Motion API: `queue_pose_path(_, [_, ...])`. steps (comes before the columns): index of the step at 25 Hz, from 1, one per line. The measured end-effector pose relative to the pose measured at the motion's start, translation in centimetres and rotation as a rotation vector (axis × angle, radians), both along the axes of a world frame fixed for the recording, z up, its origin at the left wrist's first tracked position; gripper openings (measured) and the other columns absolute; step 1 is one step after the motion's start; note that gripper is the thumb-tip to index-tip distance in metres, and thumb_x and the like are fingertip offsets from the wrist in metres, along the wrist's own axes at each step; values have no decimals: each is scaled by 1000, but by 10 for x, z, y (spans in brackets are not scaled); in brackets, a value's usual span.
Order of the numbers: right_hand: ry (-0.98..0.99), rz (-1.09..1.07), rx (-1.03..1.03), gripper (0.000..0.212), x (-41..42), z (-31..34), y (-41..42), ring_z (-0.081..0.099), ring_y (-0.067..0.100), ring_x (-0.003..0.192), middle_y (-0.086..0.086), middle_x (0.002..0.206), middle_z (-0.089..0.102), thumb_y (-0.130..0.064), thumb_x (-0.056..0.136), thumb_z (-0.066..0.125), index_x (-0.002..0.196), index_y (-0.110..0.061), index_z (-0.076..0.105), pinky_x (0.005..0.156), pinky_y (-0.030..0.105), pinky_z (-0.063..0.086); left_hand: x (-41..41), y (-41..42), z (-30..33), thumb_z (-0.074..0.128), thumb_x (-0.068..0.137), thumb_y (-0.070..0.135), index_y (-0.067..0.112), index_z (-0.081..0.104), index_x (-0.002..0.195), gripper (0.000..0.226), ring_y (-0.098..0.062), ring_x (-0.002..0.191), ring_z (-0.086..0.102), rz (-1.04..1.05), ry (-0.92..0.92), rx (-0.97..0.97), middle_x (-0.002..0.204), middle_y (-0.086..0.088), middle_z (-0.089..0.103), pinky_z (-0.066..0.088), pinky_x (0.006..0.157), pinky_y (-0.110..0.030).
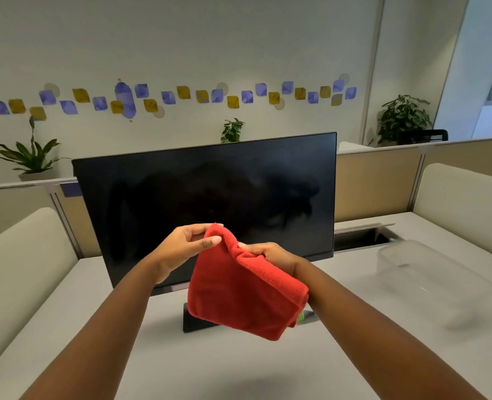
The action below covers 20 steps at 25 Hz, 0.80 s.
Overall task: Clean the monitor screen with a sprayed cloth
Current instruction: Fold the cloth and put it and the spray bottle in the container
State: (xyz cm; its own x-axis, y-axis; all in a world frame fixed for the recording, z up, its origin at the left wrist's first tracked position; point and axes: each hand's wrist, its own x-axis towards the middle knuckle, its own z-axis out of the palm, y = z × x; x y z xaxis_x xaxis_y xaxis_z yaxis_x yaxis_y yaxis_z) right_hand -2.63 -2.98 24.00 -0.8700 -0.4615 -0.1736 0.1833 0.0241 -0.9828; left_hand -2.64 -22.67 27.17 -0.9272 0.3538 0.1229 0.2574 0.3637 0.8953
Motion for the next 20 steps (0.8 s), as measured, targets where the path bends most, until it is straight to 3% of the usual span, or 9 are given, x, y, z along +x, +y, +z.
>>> queue_pose_path(2, [6,65,132,36,9,-12,-3,63,16,92,7,107,66,-20,95,46,125,-3,53,78,21,53,14,-1,-20,66,75,21,24,70,92,18,-8,78,69,86,27,148,79,7,74,54,65,-16])
queue_pose_path(5, [-107,196,191,43,25,-22,-3,68,13,83,0,94,71,-41,94,39,121,-13,58,82,28,53,33,0,-44,68,75,13,22,70,74,9,-5,65,68,207,80,278,65,8,72,50,54,-12])
queue_pose_path(7, [-51,245,242,47,31,-29,3,61,21,108,4,119,63,-55,92,30,121,-28,55,93,37,46,41,1,-55,70,75,14,23,70,72,9,-3,63,67,285,112,290,63,11,72,50,54,-11])
queue_pose_path(9, [64,220,362,49,36,-36,5,50,28,121,6,134,50,-57,85,44,128,-33,44,99,43,42,44,1,-61,71,75,17,26,69,71,10,-1,62,65,357,143,268,61,12,70,49,55,-10])
queue_pose_path(12, [223,113,595,74,39,-48,-1,55,28,115,7,131,52,-29,75,74,136,-26,34,97,44,47,44,-5,-65,70,76,19,27,67,72,9,-7,69,63,478,158,258,69,8,67,49,62,-17])
queue_pose_path(14, [306,22,655,68,38,-55,-6,60,24,104,9,123,60,-18,71,77,130,-21,43,90,40,51,42,-9,-67,69,77,20,26,65,75,8,-15,78,61,517,135,275,76,3,66,50,72,-29])
queue_pose_path(16, [392,-94,682,48,35,-58,-7,62,19,93,9,112,66,-13,74,73,119,-19,56,84,35,54,40,-13,-68,68,77,20,28,63,76,9,-19,83,60,548,117,292,79,3,64,50,78,-35])
queue_pose_path(18, [501,-197,776,30,28,-61,-5,63,18,92,6,107,69,-12,80,64,110,-18,66,82,32,54,36,-18,-68,68,77,20,28,62,76,9,-20,85,59,555,104,302,80,3,63,50,79,-36])
queue_pose_path(20, [558,-229,851,25,21,-62,-5,63,21,96,5,108,69,-12,86,56,107,-17,68,87,34,51,33,-22,-72,68,77,20,26,63,77,8,-21,86,60,560,83,291,80,2,63,51,79,-35])
